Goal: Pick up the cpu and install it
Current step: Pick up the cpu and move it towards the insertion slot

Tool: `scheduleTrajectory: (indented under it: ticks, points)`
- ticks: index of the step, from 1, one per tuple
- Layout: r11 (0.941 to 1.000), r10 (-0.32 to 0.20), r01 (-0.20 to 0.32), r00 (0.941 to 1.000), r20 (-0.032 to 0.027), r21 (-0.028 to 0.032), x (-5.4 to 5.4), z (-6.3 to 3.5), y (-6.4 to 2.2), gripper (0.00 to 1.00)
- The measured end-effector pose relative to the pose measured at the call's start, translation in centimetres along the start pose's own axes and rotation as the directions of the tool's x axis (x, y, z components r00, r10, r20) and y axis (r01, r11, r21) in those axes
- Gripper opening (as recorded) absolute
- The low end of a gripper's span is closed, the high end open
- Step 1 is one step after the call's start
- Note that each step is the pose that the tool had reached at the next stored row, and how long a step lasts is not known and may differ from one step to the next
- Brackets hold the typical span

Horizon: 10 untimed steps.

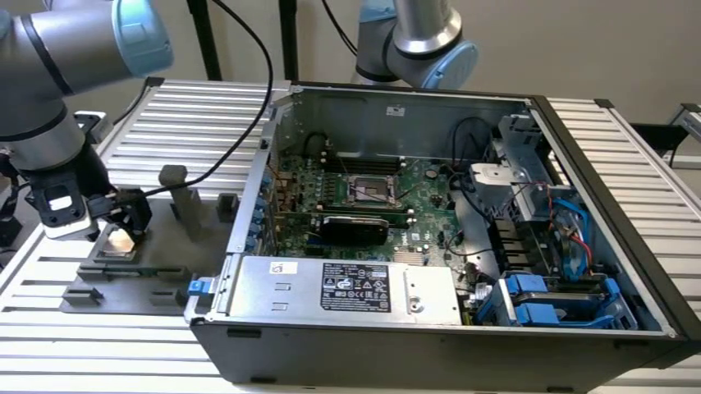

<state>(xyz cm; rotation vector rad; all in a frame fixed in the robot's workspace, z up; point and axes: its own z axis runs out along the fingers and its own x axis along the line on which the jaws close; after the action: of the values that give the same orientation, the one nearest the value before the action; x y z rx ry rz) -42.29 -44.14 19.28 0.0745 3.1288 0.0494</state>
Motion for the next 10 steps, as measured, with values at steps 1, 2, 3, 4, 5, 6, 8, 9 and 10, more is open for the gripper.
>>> scheduleTrajectory:
  ticks: [1, 2, 3, 4, 5, 6, 8, 9, 10]
  points:
    - [1.0, 0.0, 0.0, 1.0, 0.0, 0.0001, 0.0, 0.0, 0.0, 0.73]
    - [1.0, 0.0, 0.0, 1.0, 0.0, 0.0001, 0.01, 0.0, 0.0, 0.73]
    - [1.0, 0.0, 0.0, 1.0, 0.0001, 0.0001, 0.01, 0.02, 0.0, 0.73]
    - [1.0, 0.0, 0.0, 1.0, 0.0002, 0.0001, 0.0, 0.04, 0.01, 0.73]
    - [1.0, 0.0, 0.0, 1.0, 0.0005, 0.0001, 0.0, 0.06, 0.01, 0.73]
    - [1.0, 0.0, 0.0, 1.0, 0.0008, 0.0002, 0.01, 0.08, 0.01, 0.73]
    - [1.0, -0.001, 0.001, 1.0, 0.0019, 0.0001, 0.0, 0.13, 0.01, 0.73]
    - [1.0, -0.002, 0.002, 1.0, 0.0023, 0.0002, 0.0, 0.14, 0.01, 0.73]
    - [1.0, -0.003, 0.003, 1.0, 0.003, 0.0003, 0.0, 0.16, 0.02, 0.73]
